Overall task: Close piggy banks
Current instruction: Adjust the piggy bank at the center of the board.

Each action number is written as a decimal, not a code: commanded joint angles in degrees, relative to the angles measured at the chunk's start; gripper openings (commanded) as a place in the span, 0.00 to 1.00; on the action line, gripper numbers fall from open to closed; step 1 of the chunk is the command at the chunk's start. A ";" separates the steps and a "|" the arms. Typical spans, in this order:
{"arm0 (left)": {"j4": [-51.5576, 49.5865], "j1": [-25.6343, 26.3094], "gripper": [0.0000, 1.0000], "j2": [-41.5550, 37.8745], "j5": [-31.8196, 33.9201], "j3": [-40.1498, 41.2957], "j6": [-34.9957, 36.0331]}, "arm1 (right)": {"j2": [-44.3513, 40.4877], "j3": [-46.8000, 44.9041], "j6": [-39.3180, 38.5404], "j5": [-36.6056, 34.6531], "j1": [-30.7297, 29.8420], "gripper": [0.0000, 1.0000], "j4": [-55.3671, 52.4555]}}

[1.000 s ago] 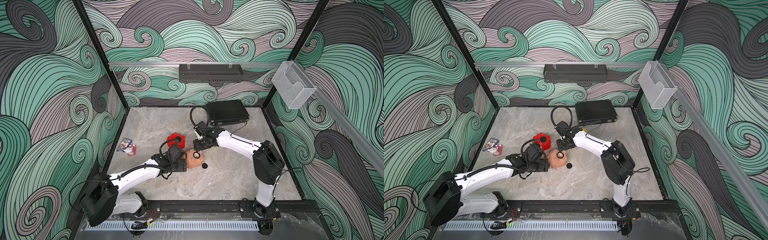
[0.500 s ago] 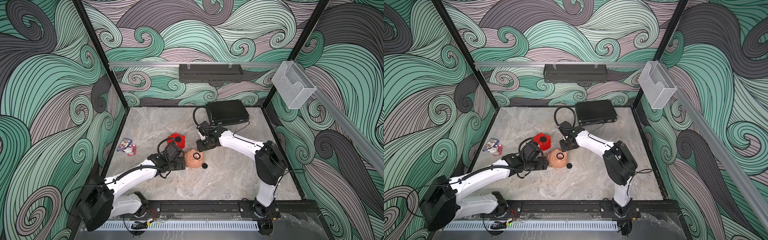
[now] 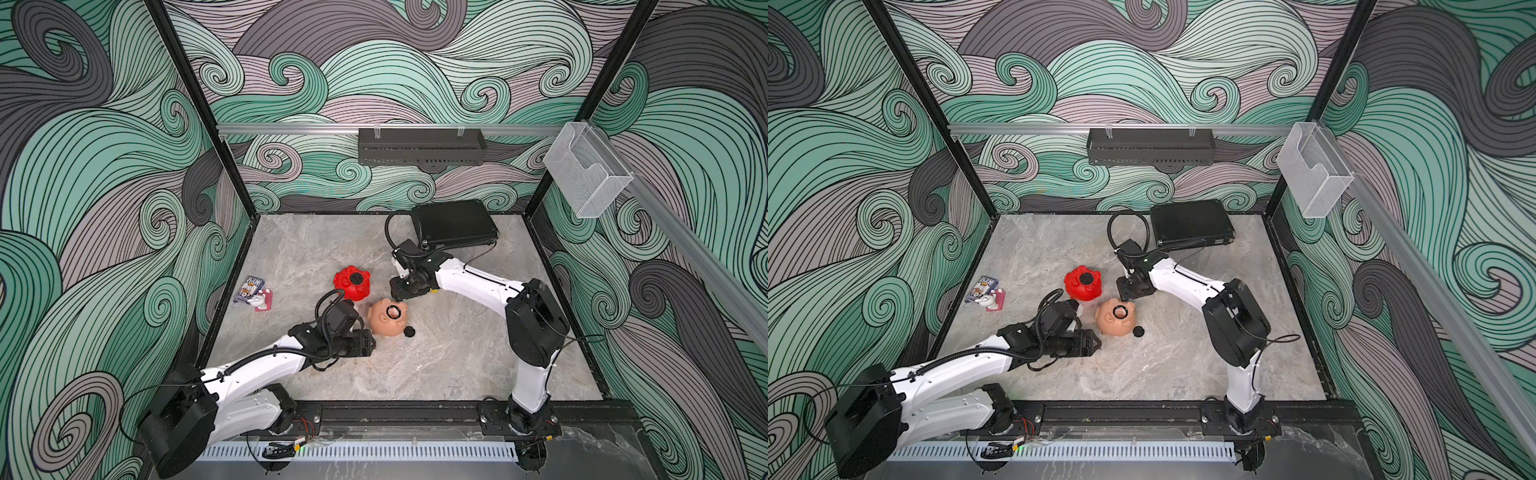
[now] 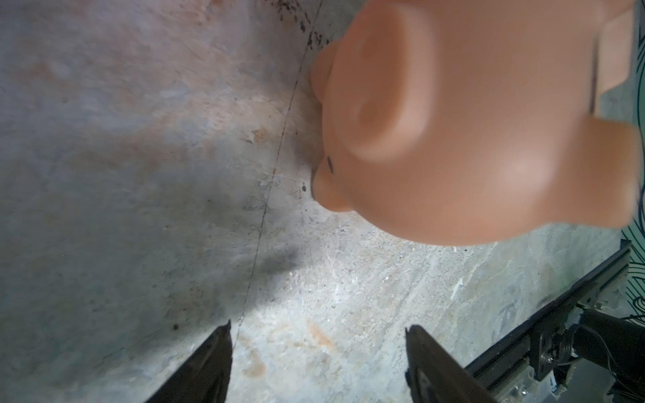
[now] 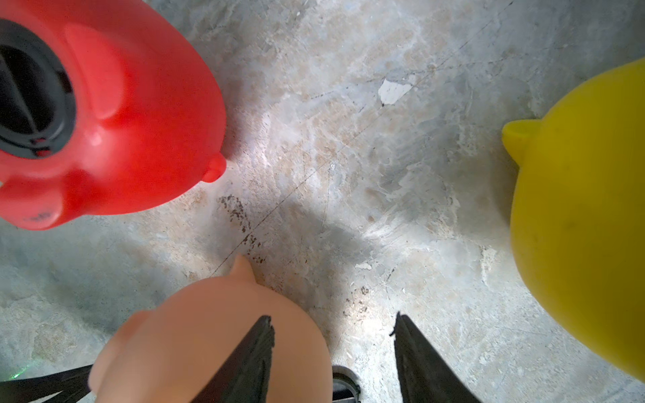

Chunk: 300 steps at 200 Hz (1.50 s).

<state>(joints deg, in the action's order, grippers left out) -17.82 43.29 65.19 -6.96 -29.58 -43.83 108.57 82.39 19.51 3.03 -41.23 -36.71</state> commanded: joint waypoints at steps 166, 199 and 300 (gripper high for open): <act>-3.08 -0.57 0.76 10.54 5.20 -10.13 1.27 | -4.13 -4.83 -0.52 0.52 0.00 0.57 -0.39; -3.84 -1.26 0.76 10.58 5.53 -10.67 1.81 | -5.01 -5.74 -0.52 0.47 0.01 0.57 -0.39; -5.64 -2.03 0.76 6.89 3.70 -9.22 1.21 | -3.58 -2.27 -0.62 -0.97 0.08 0.57 -1.09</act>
<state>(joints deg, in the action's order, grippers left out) -21.52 41.74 73.97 -2.81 -38.28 -42.46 104.49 77.17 19.27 2.94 -41.08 -36.38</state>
